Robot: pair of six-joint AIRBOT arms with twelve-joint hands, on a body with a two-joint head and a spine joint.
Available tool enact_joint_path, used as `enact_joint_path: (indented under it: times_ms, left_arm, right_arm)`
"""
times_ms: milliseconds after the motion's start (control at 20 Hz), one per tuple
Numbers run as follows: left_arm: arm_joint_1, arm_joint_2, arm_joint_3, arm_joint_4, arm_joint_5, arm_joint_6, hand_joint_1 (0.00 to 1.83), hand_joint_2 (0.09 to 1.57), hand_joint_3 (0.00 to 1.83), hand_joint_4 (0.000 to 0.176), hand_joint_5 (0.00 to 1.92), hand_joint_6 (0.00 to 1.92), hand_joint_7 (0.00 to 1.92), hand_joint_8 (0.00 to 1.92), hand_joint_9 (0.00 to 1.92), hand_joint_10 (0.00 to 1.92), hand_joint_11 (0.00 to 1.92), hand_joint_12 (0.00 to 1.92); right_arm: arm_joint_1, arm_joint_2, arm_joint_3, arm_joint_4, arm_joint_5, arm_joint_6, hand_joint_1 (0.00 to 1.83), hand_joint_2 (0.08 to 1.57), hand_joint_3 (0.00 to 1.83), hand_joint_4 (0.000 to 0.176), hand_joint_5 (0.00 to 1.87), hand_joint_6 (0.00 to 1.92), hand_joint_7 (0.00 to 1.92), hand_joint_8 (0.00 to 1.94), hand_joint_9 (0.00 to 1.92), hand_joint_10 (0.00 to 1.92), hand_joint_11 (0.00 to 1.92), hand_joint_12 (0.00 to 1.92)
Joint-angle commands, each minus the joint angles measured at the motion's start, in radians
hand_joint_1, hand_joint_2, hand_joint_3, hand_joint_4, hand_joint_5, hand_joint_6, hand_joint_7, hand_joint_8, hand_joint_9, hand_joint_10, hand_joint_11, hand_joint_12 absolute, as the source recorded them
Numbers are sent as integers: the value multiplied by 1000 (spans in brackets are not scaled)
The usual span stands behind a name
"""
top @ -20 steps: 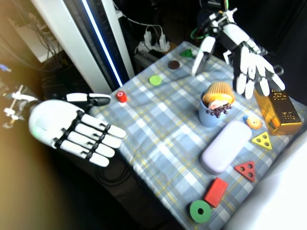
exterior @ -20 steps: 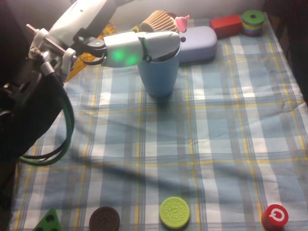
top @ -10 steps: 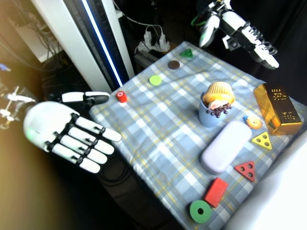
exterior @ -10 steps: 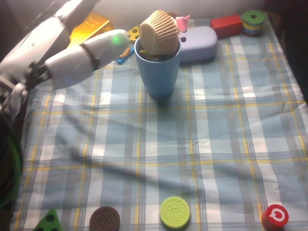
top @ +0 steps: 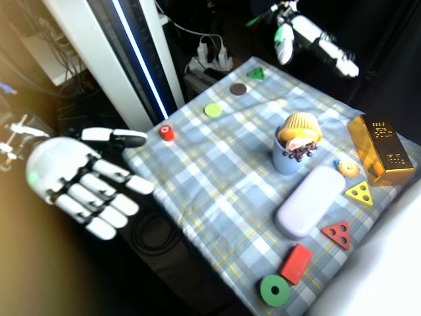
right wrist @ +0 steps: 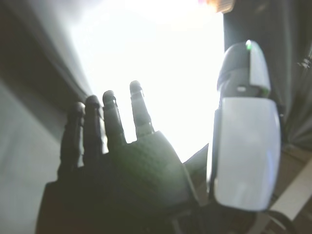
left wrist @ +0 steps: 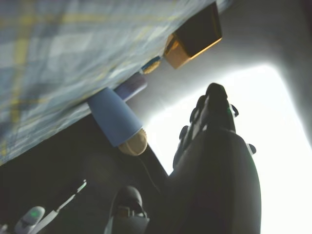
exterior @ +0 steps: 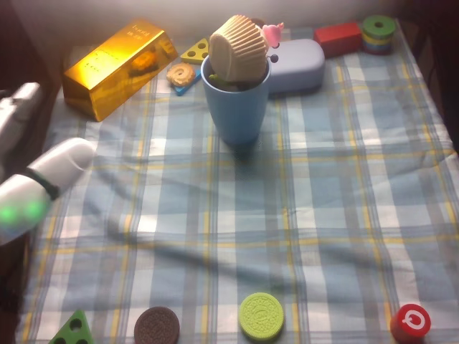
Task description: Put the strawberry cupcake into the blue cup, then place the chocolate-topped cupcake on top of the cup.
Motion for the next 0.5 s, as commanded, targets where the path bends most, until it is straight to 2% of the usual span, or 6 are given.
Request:
enact_joint_path:
  times_ms: [0,50,150,250,350,450]
  left_arm:
    - [-1,2,-2,69,-173,-5,0,965,6,103,73,4,16,1,0,0,0,0]
    - [7,5,-9,69,-191,-5,0,988,16,80,81,6,17,2,0,0,0,0]
    - [9,3,-10,69,-216,-5,0,1046,17,42,98,2,44,2,0,0,0,0]
    - [8,-6,-5,74,-227,-5,0,1005,0,57,97,4,48,4,0,0,0,0]
    - [0,-24,3,81,-227,-5,0,988,0,68,108,7,59,6,3,1,0,0]
    - [-4,-31,2,82,-228,-5,0,981,0,86,111,6,57,4,0,0,0,0]
  right_arm:
    - [3,7,-1,-13,184,-6,0,950,9,81,0,0,0,0,0,0,0,0]
    - [3,3,-5,-13,184,-15,0,912,0,104,0,0,0,0,0,0,0,0]
    - [4,-3,-13,-5,184,-31,0,909,0,98,0,0,0,0,0,0,0,0]
    - [10,-15,-15,3,184,-43,0,871,0,105,0,0,0,0,0,0,0,0]
    - [18,-35,-3,2,184,-48,0,905,0,80,0,0,0,0,0,0,0,0]
    - [25,-40,-1,3,184,-48,0,891,0,96,0,0,0,0,0,0,0,0]
